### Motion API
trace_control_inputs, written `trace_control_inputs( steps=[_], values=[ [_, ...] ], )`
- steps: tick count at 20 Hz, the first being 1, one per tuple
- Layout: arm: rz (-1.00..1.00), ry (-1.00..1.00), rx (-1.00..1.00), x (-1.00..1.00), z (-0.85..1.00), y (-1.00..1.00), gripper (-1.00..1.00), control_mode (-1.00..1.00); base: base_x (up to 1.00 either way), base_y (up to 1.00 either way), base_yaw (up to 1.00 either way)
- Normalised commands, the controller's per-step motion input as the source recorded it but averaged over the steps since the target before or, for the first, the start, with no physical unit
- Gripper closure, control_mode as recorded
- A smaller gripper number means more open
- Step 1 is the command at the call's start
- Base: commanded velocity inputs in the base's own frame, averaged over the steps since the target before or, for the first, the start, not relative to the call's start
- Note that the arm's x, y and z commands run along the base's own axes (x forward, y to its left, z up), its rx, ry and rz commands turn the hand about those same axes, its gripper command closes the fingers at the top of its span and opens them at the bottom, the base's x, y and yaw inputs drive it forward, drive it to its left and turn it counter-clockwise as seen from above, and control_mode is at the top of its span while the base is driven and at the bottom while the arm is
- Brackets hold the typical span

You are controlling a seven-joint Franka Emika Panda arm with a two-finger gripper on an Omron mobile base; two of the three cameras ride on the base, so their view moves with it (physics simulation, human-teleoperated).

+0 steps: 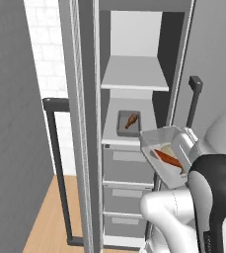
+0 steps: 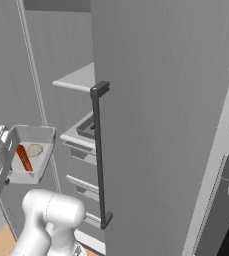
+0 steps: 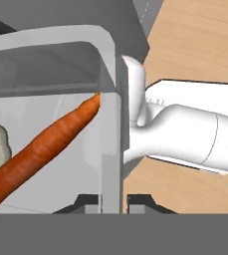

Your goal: Take the meat container that has the chicken drumstick and place it on the second highest rack of the freezer. Then take the vegetable container that has the carrot and garlic and place it on the highest rack of the freezer.

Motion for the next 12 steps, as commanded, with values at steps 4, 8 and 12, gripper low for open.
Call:
trace_control_inputs(
  steps=[4,8,12],
  values=[
    [0.08,-0.21,0.16,0.45,0.90,-0.35,1.00,-1.00,0.00,0.00,0.00],
    [0.05,0.04,0.21,0.97,0.82,-0.14,1.00,-1.00,0.00,0.00,0.00],
    [-0.02,0.01,0.01,1.00,0.22,0.08,1.00,-1.00,0.00,0.00,0.00]
  ],
)
